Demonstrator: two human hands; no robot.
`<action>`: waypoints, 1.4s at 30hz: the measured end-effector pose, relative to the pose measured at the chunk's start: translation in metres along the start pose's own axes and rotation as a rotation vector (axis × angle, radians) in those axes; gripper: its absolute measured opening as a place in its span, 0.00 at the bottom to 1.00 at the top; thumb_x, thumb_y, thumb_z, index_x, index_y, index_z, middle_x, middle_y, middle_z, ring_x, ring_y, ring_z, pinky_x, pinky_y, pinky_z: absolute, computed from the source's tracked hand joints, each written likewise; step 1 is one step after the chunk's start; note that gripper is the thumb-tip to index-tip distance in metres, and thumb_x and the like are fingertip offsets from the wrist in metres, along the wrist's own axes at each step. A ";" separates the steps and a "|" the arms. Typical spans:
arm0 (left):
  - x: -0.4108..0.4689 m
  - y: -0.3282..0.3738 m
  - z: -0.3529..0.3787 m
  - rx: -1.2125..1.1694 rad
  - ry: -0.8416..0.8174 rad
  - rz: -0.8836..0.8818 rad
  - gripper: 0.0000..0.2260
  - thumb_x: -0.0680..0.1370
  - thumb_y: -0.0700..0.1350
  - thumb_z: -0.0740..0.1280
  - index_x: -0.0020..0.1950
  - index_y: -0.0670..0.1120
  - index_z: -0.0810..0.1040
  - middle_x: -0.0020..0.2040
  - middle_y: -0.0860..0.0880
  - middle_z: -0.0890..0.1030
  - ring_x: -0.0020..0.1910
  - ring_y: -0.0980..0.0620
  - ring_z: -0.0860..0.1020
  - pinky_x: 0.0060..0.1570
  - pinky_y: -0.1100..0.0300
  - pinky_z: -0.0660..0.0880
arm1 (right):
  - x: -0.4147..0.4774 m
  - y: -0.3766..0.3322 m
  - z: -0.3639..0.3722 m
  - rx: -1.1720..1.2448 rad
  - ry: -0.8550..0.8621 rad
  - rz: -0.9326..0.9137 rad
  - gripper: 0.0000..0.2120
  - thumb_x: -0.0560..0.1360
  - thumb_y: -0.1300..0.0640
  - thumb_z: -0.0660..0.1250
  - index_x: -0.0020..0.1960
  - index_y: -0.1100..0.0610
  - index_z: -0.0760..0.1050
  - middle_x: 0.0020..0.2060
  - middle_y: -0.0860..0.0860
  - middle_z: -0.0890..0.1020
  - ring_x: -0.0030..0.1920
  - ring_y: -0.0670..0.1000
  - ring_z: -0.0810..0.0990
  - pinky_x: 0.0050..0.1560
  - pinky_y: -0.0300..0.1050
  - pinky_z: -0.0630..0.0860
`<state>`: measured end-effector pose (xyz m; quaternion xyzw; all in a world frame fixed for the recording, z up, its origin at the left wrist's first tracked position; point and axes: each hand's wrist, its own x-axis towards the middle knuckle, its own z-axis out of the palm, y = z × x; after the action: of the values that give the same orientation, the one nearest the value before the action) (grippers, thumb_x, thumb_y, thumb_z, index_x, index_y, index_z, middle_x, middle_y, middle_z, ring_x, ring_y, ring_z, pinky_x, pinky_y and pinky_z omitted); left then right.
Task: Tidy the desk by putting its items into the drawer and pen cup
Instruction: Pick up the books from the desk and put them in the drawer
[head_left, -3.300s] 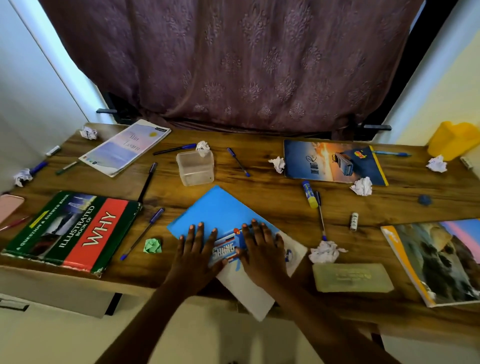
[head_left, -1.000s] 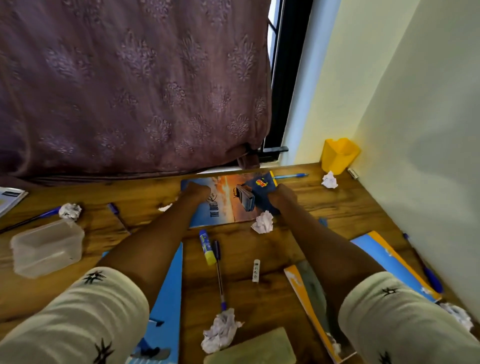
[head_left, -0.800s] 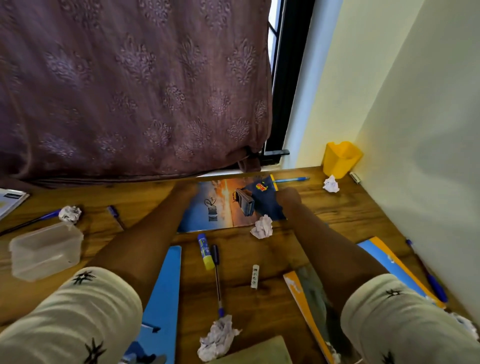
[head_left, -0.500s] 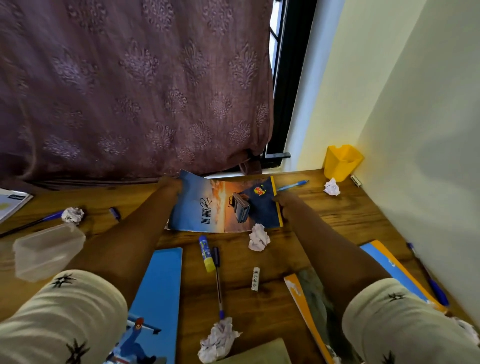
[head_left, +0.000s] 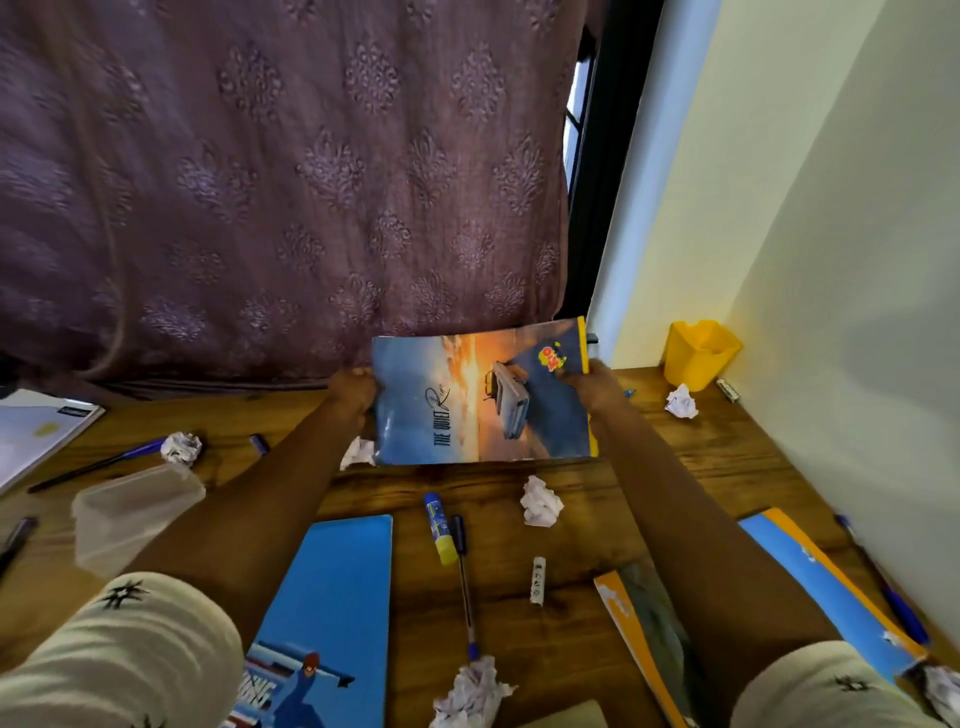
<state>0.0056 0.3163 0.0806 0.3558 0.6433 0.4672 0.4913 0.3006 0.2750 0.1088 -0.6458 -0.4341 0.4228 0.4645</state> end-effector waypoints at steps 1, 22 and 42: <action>-0.010 0.003 0.000 0.030 -0.044 0.027 0.09 0.77 0.33 0.61 0.45 0.45 0.76 0.45 0.45 0.79 0.42 0.47 0.77 0.56 0.48 0.75 | -0.004 -0.006 -0.002 -0.032 0.056 -0.093 0.04 0.75 0.66 0.66 0.49 0.60 0.75 0.49 0.61 0.79 0.49 0.56 0.77 0.47 0.49 0.76; -0.214 -0.081 -0.135 -0.796 -0.281 0.066 0.26 0.78 0.29 0.56 0.73 0.49 0.65 0.62 0.44 0.76 0.53 0.47 0.79 0.42 0.55 0.82 | -0.308 0.019 0.123 0.757 -0.160 -0.029 0.21 0.65 0.56 0.75 0.56 0.57 0.78 0.49 0.54 0.85 0.48 0.56 0.84 0.45 0.48 0.82; -0.261 -0.187 -0.217 0.926 0.044 0.313 0.27 0.80 0.52 0.61 0.76 0.47 0.57 0.77 0.48 0.57 0.77 0.47 0.50 0.73 0.53 0.40 | -0.352 0.110 0.175 -0.969 -0.001 -0.150 0.24 0.77 0.44 0.61 0.70 0.54 0.64 0.65 0.55 0.67 0.65 0.54 0.67 0.64 0.45 0.67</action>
<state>-0.1348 -0.0357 -0.0016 0.6195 0.7324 0.2075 0.1917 0.0598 -0.0413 0.0161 -0.7543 -0.6265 0.1377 0.1396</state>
